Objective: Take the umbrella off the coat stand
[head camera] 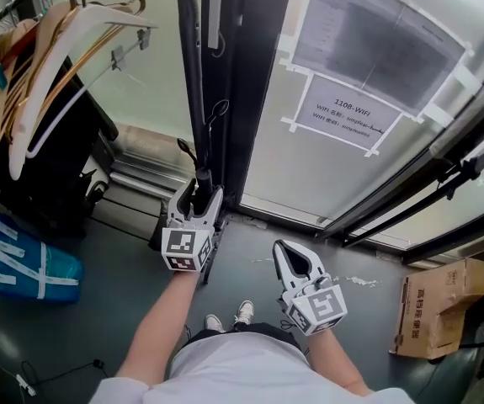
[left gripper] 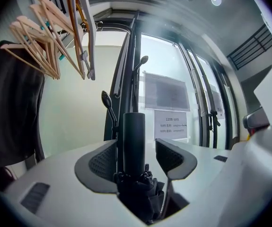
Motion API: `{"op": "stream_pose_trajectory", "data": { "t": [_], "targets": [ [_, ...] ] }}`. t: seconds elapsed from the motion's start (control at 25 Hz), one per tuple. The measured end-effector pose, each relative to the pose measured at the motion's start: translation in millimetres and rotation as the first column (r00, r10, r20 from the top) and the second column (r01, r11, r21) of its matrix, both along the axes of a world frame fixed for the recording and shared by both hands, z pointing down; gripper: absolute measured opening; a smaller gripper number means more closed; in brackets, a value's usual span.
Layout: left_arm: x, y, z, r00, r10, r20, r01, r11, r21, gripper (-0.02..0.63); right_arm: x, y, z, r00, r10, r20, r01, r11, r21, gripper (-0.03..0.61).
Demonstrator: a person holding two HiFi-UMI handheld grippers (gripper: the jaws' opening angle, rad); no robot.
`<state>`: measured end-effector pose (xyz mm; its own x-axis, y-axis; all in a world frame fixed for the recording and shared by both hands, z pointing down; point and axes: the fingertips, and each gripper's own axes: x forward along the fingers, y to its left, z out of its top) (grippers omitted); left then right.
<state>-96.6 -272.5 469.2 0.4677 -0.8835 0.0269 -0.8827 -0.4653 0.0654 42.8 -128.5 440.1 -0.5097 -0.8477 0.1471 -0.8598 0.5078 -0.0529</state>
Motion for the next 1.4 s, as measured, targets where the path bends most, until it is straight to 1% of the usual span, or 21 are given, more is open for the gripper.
{"op": "stream_pose_trajectory", "data": {
  "t": [0.24, 0.48, 0.72, 0.8, 0.88, 1.04, 1.12, 1.28, 1.4],
  "targets": [
    [6, -16, -2, 1.000, -0.023, 0.001, 0.023, 1.000, -0.009, 0.257, 13, -1, 1, 1.000, 0.026, 0.003, -0.026, 1.000, -0.002, 0.018],
    [7, -22, 1, 0.998, -0.052, 0.024, 0.053, 0.998, -0.022, 0.256, 13, -5, -2, 1.000, 0.019, 0.000, -0.019, 1.000, 0.010, 0.018],
    [2, -24, 13, 0.994, -0.094, 0.051, 0.097, 0.994, -0.058, 0.255, 13, -7, -1, 1.000, 0.008, 0.002, -0.008, 1.000, 0.007, 0.018],
    [2, -24, 17, 0.993, -0.101, 0.064, 0.105, 0.992, -0.063, 0.240, 14, -8, 0, 1.000, 0.005, 0.004, -0.005, 1.000, 0.005, 0.018],
    [3, -24, 18, 0.991, -0.110, 0.076, 0.115, 0.992, -0.059, 0.198, 14, -8, 1, 1.000, 0.003, 0.006, -0.003, 1.000, 0.003, 0.018],
    [0, -24, 18, 0.989, -0.126, 0.083, 0.131, 0.990, -0.057, 0.172, 18, -8, 3, 1.000, 0.004, 0.010, -0.004, 1.000, 0.000, 0.018],
    [-2, -23, 18, 0.990, -0.118, 0.074, 0.122, 0.991, -0.062, 0.153, 21, -8, 3, 1.000, 0.006, 0.013, -0.006, 1.000, 0.000, 0.018],
    [-2, -20, 19, 0.996, -0.065, 0.063, 0.070, 0.994, -0.081, 0.155, 24, -9, 3, 1.000, 0.008, 0.018, -0.008, 1.000, 0.002, 0.018],
    [1, -15, 17, 0.997, -0.032, 0.072, 0.038, 0.996, -0.081, 0.156, 22, -10, 0, 1.000, 0.001, 0.022, -0.001, 1.000, 0.007, 0.018]
  ]
}}
